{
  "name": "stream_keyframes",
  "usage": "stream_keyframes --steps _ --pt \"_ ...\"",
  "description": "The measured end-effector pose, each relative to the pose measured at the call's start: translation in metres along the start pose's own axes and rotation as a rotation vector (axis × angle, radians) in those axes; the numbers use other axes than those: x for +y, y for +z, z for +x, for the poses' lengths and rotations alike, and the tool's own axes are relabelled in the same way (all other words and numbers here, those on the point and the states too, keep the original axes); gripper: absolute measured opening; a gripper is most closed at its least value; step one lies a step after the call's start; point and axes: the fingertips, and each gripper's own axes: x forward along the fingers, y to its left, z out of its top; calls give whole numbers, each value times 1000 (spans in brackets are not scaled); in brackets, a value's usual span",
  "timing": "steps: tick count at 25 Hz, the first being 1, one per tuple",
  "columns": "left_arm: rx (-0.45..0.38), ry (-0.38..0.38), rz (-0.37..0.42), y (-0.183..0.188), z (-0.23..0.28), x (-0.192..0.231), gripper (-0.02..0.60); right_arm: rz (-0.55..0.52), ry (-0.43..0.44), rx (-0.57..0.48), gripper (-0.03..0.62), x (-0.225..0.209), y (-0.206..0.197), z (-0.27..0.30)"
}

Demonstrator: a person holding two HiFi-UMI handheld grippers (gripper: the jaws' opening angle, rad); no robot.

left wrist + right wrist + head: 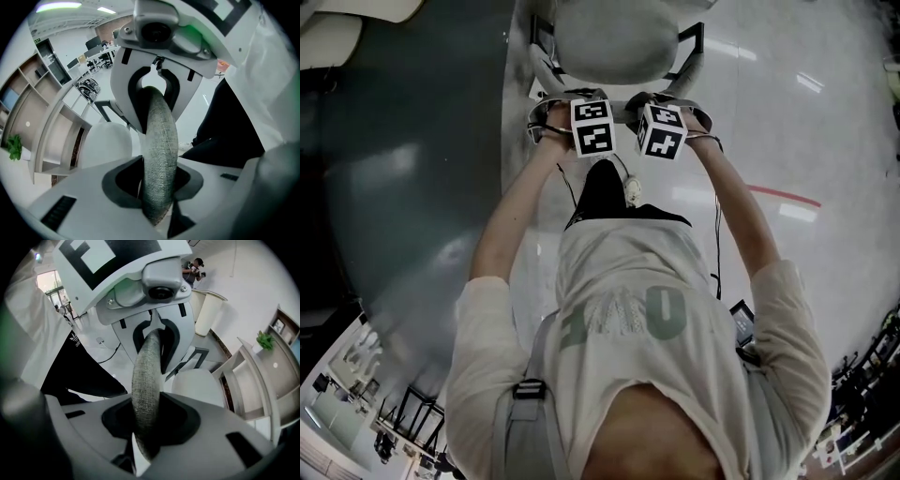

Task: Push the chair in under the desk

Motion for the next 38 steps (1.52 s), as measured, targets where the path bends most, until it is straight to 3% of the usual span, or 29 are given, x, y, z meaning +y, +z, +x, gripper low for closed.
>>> stream_keyframes --steps 20,38 --pt "-65 -33 72 -8 20 184 124 48 -50 109 97 -186 -9 23" --pt "-28 -68 71 -8 41 340 132 62 -9 70 97 -340 -19 35"
